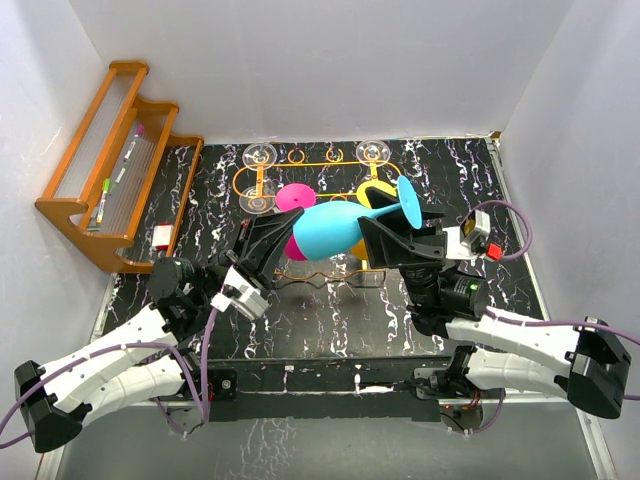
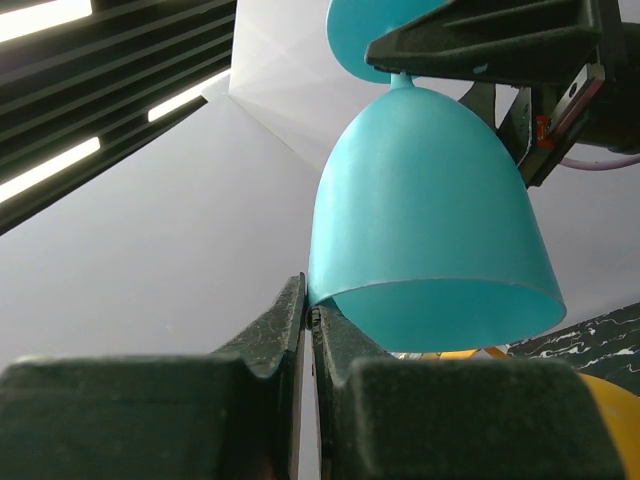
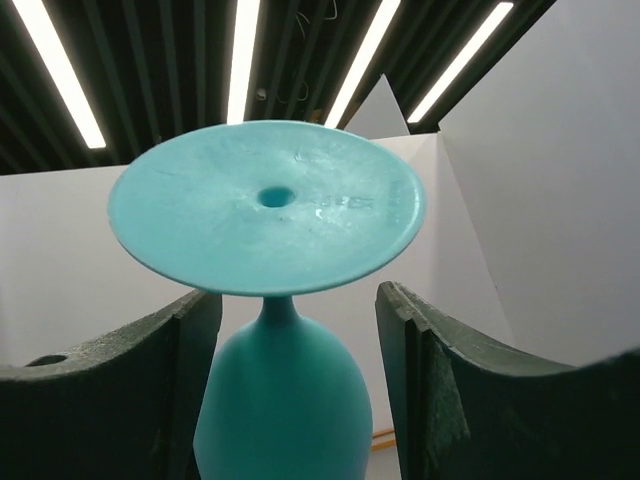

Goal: Place the wine glass upside down on the wine glass rack

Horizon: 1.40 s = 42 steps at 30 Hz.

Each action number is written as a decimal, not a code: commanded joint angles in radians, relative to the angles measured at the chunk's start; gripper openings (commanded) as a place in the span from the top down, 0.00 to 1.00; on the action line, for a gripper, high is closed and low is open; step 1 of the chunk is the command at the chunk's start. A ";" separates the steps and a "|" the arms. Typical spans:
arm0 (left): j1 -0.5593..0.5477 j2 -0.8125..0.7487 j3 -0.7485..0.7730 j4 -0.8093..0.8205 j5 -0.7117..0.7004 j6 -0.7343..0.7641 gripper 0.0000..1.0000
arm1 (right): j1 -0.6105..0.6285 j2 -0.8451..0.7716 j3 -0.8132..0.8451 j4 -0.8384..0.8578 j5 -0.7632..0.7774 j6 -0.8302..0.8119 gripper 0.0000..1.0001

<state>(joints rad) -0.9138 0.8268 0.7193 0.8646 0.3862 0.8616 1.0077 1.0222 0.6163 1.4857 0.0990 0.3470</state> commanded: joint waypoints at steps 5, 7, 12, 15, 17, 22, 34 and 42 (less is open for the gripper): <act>-0.005 -0.008 0.026 0.040 0.006 -0.008 1.00 | -0.003 0.038 0.031 0.298 -0.023 0.034 0.50; -0.005 -0.009 0.025 0.043 0.003 -0.008 1.00 | -0.003 0.045 0.045 0.296 -0.040 0.040 0.80; -0.005 -0.001 0.025 0.039 0.001 0.013 1.00 | -0.003 0.055 0.072 0.258 -0.076 0.070 0.92; -0.005 0.004 0.026 0.034 -0.001 0.026 1.00 | -0.003 0.057 0.092 0.226 -0.097 0.084 0.92; -0.006 0.007 0.030 0.025 0.000 0.027 1.00 | -0.003 0.054 0.105 0.194 -0.115 0.080 0.92; -0.005 0.008 0.044 -0.099 0.005 0.072 0.81 | -0.003 -0.018 0.166 0.011 -0.119 -0.026 0.92; -0.006 0.022 0.400 -1.067 0.086 0.082 0.03 | -0.003 -0.253 0.648 -1.218 -0.126 -0.441 0.92; 0.128 0.055 0.583 -1.001 -0.308 -0.007 0.03 | -0.003 -0.247 0.672 -1.720 -0.346 -0.338 0.92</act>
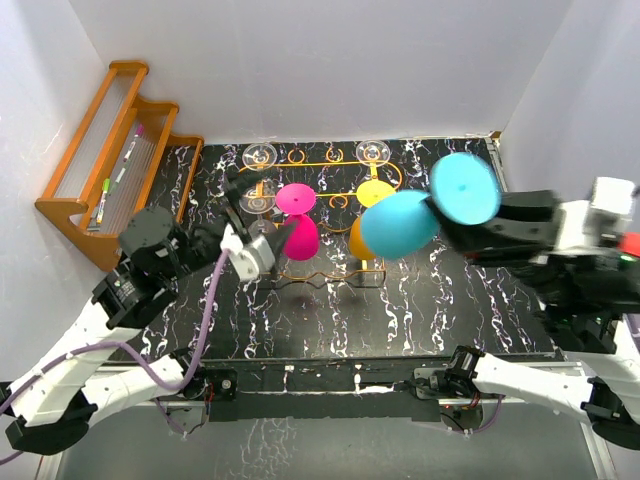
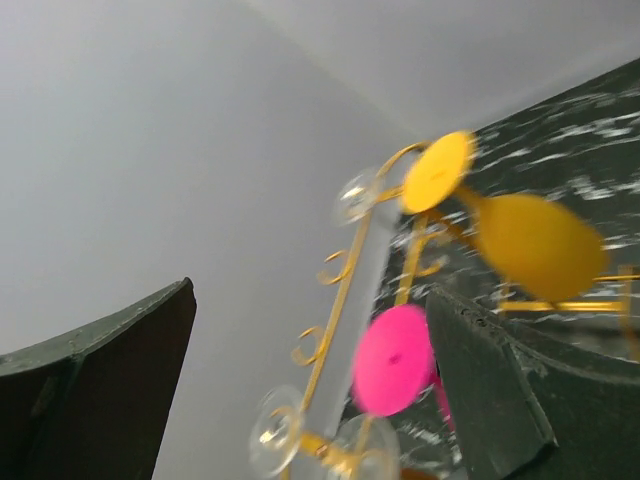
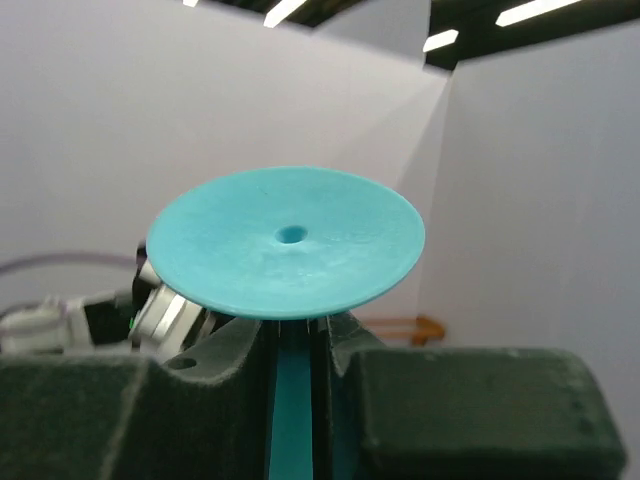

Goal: Place the wine glass upside down on the wine glass rack

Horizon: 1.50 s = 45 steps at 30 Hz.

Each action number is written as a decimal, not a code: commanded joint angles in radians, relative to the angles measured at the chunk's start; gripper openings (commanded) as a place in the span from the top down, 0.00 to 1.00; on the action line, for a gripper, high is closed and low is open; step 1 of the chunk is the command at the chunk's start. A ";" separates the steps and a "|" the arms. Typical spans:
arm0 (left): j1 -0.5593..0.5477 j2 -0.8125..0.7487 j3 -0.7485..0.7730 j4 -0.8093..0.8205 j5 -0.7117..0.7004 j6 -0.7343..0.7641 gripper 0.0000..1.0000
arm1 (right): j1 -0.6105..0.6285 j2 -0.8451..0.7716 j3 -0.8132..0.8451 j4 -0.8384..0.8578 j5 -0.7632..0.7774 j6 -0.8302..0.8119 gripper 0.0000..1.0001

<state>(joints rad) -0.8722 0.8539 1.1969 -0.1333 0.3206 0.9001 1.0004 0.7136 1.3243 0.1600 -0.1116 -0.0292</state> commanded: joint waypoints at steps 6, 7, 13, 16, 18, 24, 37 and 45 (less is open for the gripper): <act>0.217 0.097 0.296 -0.060 -0.638 -0.147 0.03 | 0.004 0.077 -0.189 -0.316 -0.112 0.121 0.92; 0.247 0.106 0.327 -0.097 -0.672 -0.169 0.03 | 0.004 0.079 -0.217 -0.293 -0.102 0.124 0.92; 0.348 0.208 0.554 -0.405 -0.777 -0.318 0.03 | 0.004 0.082 -0.331 -0.135 -0.062 0.108 0.92; 0.382 0.287 0.685 -0.577 -0.791 -0.411 0.03 | 0.004 0.070 -0.395 -0.012 -0.018 0.096 0.92; 0.409 0.299 0.706 -0.624 -0.731 -0.452 0.03 | 0.004 0.080 -0.418 0.039 0.051 0.095 0.92; 0.435 0.470 1.015 -0.780 -0.701 -0.509 0.03 | 0.004 0.105 -0.556 0.244 0.313 0.075 0.92; 0.455 0.545 1.275 -0.861 -0.541 -0.591 0.03 | 0.005 0.202 -0.599 0.338 0.396 0.053 0.92; 0.455 0.543 1.277 -0.855 -0.541 -0.600 0.03 | 0.005 0.255 -0.619 0.360 0.446 0.055 0.92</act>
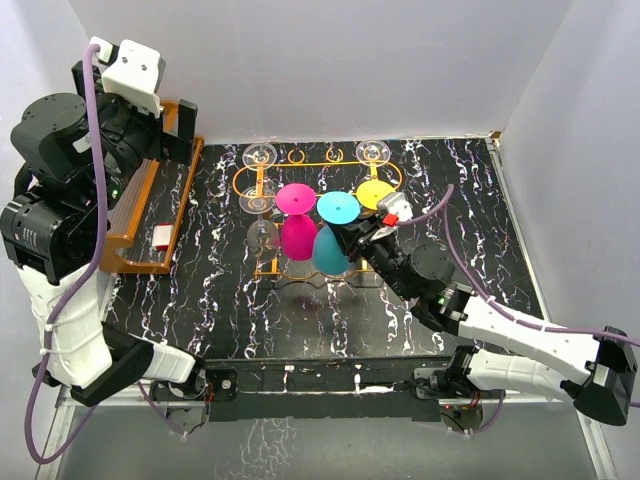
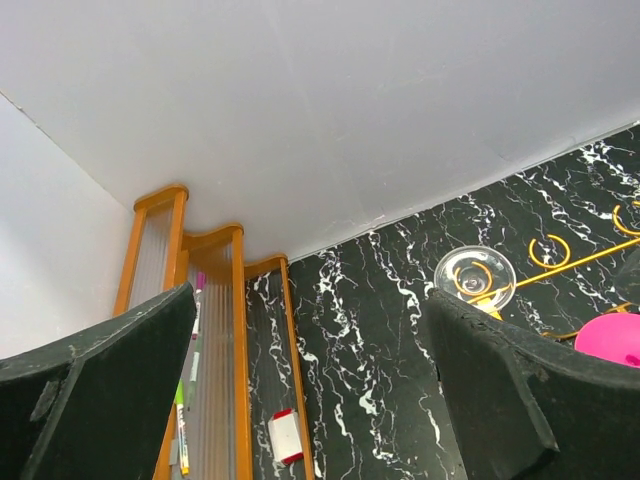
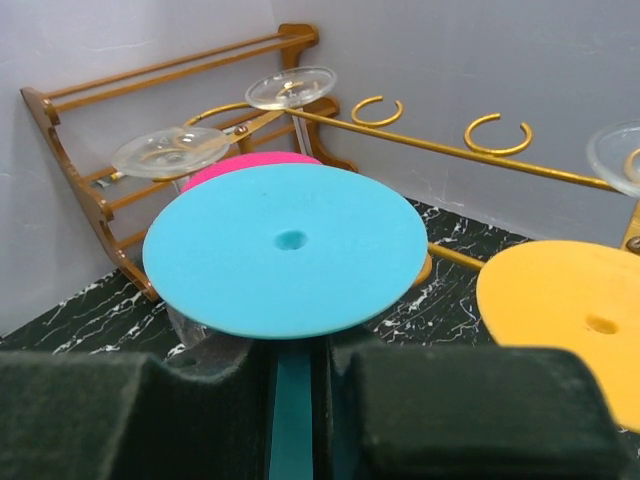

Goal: Place the wine glass upside down on the wine glass rack

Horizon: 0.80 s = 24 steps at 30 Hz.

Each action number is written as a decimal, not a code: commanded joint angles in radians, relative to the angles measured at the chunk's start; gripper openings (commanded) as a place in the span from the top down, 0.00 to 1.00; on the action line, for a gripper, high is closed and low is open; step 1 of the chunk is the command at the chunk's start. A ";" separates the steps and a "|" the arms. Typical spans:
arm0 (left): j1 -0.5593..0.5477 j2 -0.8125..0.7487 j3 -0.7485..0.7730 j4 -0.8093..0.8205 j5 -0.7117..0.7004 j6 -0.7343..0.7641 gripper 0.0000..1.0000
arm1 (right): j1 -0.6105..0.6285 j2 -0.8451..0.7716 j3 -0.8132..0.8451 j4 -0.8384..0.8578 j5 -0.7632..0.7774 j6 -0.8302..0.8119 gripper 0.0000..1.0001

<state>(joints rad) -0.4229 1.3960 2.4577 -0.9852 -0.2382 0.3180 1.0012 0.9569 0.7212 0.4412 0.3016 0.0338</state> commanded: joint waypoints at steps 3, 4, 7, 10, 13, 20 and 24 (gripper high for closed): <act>0.006 0.003 0.012 -0.001 0.020 -0.020 0.03 | 0.005 0.019 -0.021 0.083 0.047 -0.004 0.92; 0.006 0.003 0.012 0.000 0.022 -0.020 0.03 | 0.005 0.020 -0.021 0.084 0.058 -0.004 0.92; 0.006 0.007 0.018 0.004 0.021 -0.022 0.03 | 0.005 0.024 -0.019 0.083 0.110 -0.006 0.92; 0.007 0.008 0.020 0.004 0.025 -0.023 0.03 | 0.005 0.028 -0.020 0.085 0.147 -0.013 0.92; 0.005 0.008 0.014 0.005 0.024 -0.023 0.03 | 0.005 0.038 -0.020 0.099 0.159 -0.023 0.92; 0.006 0.009 0.014 0.007 0.018 -0.023 0.03 | 0.005 0.085 -0.001 0.124 0.156 -0.036 0.92; 0.006 0.007 0.004 0.009 0.009 -0.022 0.03 | 0.005 0.106 0.013 0.128 0.157 -0.045 0.92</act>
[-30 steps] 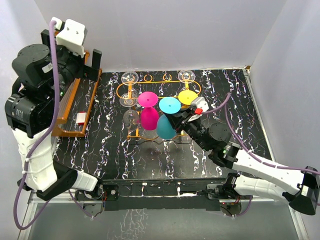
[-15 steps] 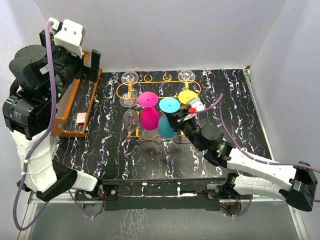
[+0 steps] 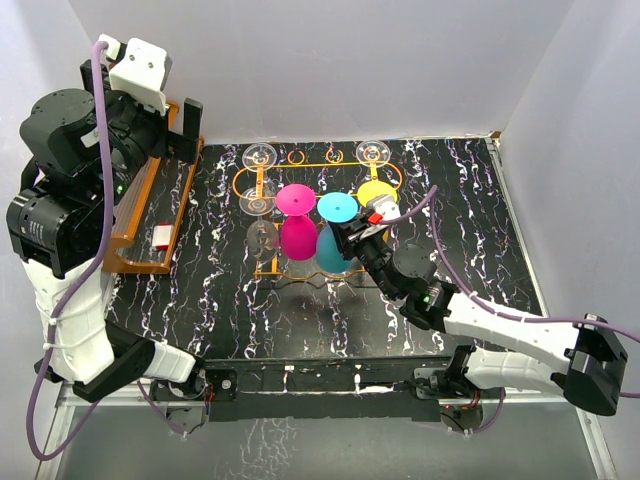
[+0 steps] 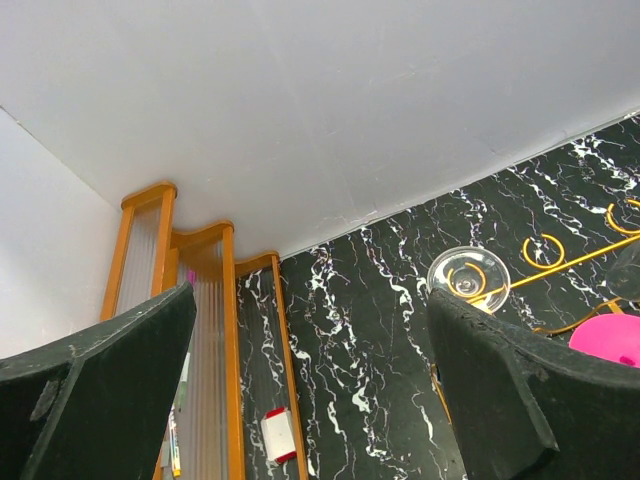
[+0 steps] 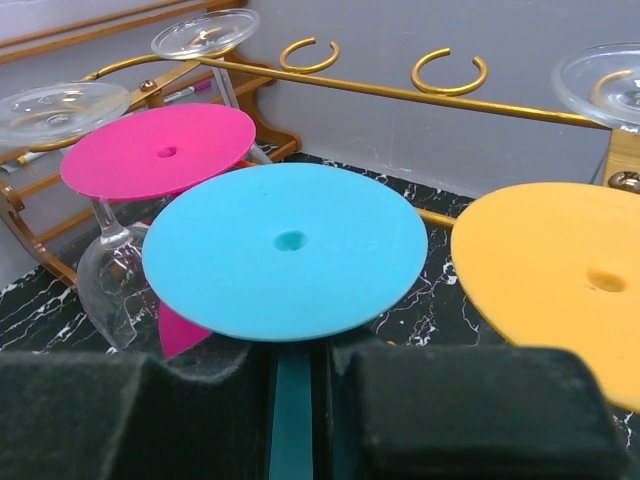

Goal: Place the wine glass upside down on the wine glass rack

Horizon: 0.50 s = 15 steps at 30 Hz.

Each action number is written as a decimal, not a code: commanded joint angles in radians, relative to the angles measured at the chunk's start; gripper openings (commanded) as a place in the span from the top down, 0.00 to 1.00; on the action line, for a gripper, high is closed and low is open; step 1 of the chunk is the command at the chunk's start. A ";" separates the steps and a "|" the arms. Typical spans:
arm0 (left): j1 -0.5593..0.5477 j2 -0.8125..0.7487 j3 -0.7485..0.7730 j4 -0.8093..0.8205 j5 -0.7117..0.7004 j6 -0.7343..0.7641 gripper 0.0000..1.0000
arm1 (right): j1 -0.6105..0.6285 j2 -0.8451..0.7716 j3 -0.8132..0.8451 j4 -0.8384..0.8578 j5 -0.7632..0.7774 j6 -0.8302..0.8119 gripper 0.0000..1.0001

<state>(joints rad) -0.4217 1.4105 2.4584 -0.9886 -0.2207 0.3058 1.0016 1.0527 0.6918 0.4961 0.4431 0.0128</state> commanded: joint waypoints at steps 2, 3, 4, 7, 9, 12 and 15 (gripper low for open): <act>0.004 -0.010 -0.003 0.014 -0.020 -0.008 0.03 | 0.005 0.015 0.043 0.085 0.024 -0.025 0.92; 0.004 -0.012 -0.005 0.014 -0.025 -0.008 0.03 | 0.005 0.017 0.044 0.088 0.032 -0.023 0.92; 0.004 -0.014 -0.008 0.013 -0.027 -0.008 0.03 | 0.005 0.017 0.044 0.090 0.042 -0.022 0.92; 0.004 -0.023 -0.016 0.015 -0.031 -0.007 0.03 | 0.004 0.022 0.049 0.092 0.066 -0.023 0.92; 0.005 -0.026 -0.023 0.015 -0.032 -0.003 0.03 | 0.004 0.028 0.054 0.097 0.073 -0.024 0.92; 0.004 -0.030 -0.029 0.012 -0.029 -0.003 0.03 | 0.005 0.043 0.073 0.098 0.084 -0.031 0.92; 0.004 -0.032 -0.031 0.007 -0.029 -0.008 0.03 | 0.005 0.060 0.092 0.099 0.088 -0.037 0.92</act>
<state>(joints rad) -0.4217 1.4040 2.4298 -0.9882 -0.2325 0.3061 1.0016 1.1011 0.7139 0.5316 0.5026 -0.0032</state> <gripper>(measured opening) 0.970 0.154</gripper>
